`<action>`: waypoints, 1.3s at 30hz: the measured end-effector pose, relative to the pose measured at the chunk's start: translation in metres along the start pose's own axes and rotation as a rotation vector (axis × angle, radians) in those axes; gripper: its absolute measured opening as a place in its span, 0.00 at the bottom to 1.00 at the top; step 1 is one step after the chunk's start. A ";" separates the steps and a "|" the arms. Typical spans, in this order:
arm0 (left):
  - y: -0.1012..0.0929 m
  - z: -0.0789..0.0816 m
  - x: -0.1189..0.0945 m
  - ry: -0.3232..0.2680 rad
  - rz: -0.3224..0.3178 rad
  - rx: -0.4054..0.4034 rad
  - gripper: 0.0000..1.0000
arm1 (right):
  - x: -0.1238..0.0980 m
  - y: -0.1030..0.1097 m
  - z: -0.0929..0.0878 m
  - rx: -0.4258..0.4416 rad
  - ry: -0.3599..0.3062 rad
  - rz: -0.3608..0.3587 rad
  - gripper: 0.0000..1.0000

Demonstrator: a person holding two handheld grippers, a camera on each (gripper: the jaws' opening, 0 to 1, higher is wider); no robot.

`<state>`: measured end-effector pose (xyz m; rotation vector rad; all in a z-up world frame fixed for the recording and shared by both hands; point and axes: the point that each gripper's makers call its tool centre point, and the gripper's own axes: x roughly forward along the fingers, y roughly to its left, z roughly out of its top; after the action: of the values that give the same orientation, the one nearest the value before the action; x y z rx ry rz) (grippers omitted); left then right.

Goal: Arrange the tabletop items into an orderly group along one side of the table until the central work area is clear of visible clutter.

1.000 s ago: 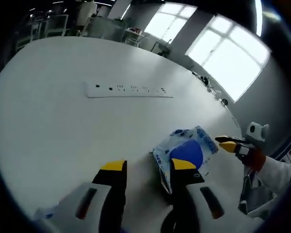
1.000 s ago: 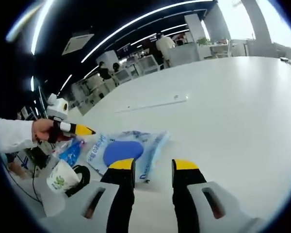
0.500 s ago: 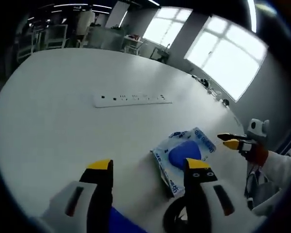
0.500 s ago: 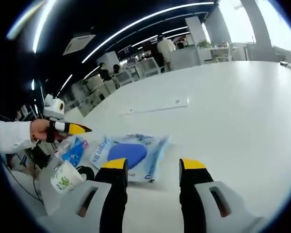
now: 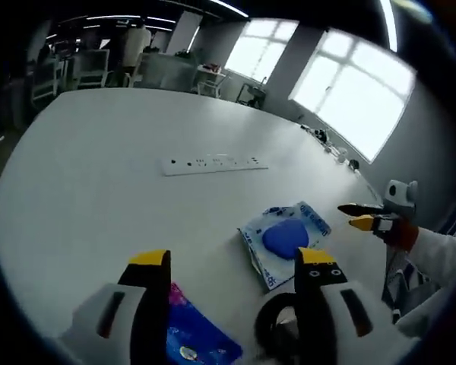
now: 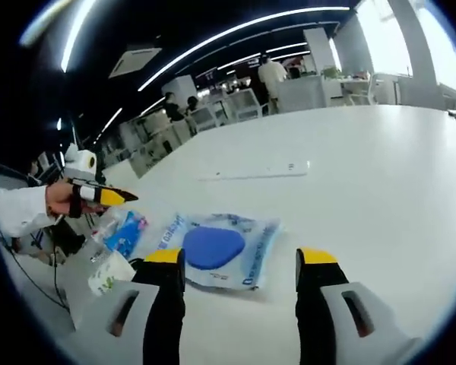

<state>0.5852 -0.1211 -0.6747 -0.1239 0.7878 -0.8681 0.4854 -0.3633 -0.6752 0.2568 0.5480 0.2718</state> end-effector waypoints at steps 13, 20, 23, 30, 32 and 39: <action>0.004 0.000 -0.032 -0.038 0.026 -0.003 0.74 | -0.004 0.015 0.015 -0.046 -0.016 0.018 0.66; 0.005 0.002 -0.050 -0.064 0.041 -0.007 0.76 | -0.004 0.022 0.023 -0.076 -0.015 0.036 0.66; 0.005 0.002 -0.056 -0.071 0.049 -0.008 0.77 | -0.004 0.025 0.028 -0.087 -0.017 0.043 0.66; 0.003 0.004 -0.072 -0.097 0.065 -0.010 0.79 | 0.001 0.036 0.037 -0.121 -0.015 0.071 0.66; 0.004 0.004 -0.076 -0.097 0.072 -0.006 0.80 | 0.003 0.040 0.039 -0.130 -0.013 0.083 0.66; 0.011 0.001 -0.093 -0.112 0.093 -0.014 0.80 | 0.012 0.059 0.049 -0.177 -0.007 0.128 0.66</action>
<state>0.5567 -0.0474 -0.6253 -0.1461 0.6902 -0.7612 0.5111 -0.3130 -0.6227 0.1209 0.4978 0.4407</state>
